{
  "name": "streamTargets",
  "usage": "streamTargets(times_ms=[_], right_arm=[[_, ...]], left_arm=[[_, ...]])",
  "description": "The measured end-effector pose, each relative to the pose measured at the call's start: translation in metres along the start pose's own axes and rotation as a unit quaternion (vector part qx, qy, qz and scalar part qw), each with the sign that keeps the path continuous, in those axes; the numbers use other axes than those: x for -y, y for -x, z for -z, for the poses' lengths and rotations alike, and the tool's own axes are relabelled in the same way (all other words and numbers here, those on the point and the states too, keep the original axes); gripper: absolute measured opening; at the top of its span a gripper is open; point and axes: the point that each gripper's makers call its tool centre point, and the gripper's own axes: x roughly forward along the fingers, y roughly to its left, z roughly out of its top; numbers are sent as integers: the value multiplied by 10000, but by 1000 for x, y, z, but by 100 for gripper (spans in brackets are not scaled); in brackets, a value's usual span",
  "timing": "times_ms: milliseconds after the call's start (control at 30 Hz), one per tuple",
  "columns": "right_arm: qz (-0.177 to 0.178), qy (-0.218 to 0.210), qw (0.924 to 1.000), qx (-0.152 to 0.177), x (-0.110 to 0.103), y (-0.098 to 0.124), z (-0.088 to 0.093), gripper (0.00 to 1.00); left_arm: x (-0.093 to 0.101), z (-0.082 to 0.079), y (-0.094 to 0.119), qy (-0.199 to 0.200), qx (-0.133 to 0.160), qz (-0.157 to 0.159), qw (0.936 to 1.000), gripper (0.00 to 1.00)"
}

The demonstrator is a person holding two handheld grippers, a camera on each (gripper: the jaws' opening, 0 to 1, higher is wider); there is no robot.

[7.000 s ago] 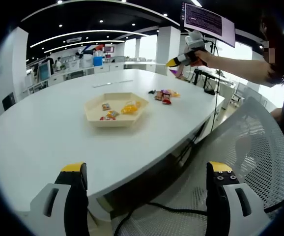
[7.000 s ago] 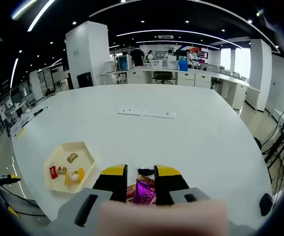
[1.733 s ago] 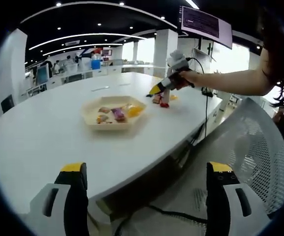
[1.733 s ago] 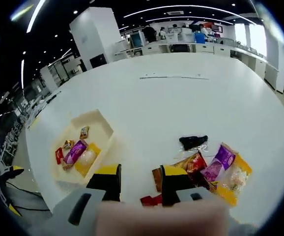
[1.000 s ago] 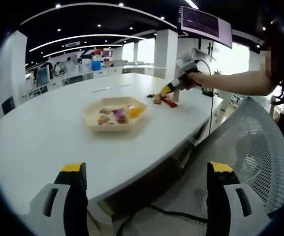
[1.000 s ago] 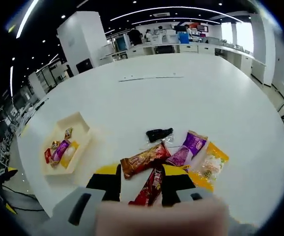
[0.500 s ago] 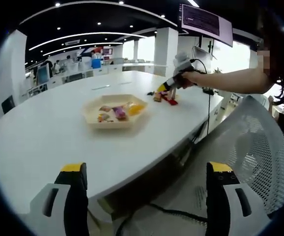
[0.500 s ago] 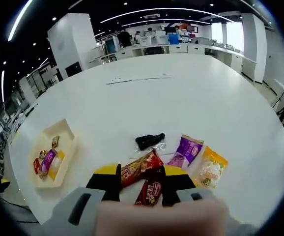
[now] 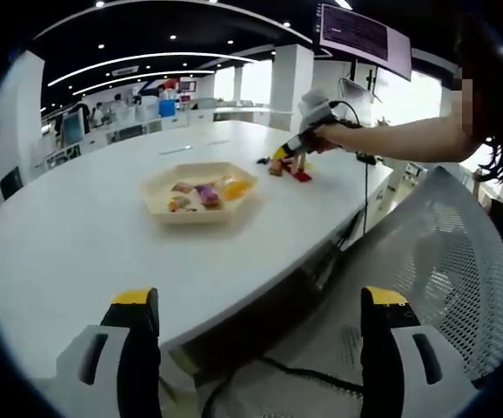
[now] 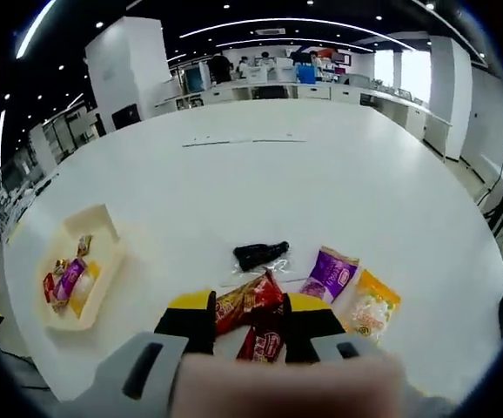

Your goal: Place the target food into the container with the food tongs after gripping and lifting it, then release it inside without dropping or visibly crushing the food.

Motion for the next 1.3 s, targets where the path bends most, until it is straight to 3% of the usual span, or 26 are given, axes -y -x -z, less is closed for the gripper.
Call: streamTargets(times_ms=[33,100,200,467,867,967,1000,1300], right_arm=[[110,252,9996,-43,-2,-1,0,29],[177,360,9992,-67,-7,-2,0,29],[304,110,9995,-23,-1,-1,0,28],[336,85,9993,171,3,1,-2,22],[131,-260,9986,450,9,7,-5,22],[102,-321,9981,513,10,11,-10,22],[106,-317,9971,687,11,15,-17,22],[19,-365,9966,734,12,29,-34,22]], left_arm=[[0,0,0,3,8,-2,10000,94],[0,-1,0,11,23,-7,10000,95],[0,-1,0,13,44,-4,10000,95],[-1,-2,0,10,79,-13,10000,95],[-2,0,1,-4,21,-50,10000,94],[-2,0,0,11,19,-34,10000,94],[-1,0,0,12,25,-26,10000,94],[0,-1,0,31,42,8,10000,96]])
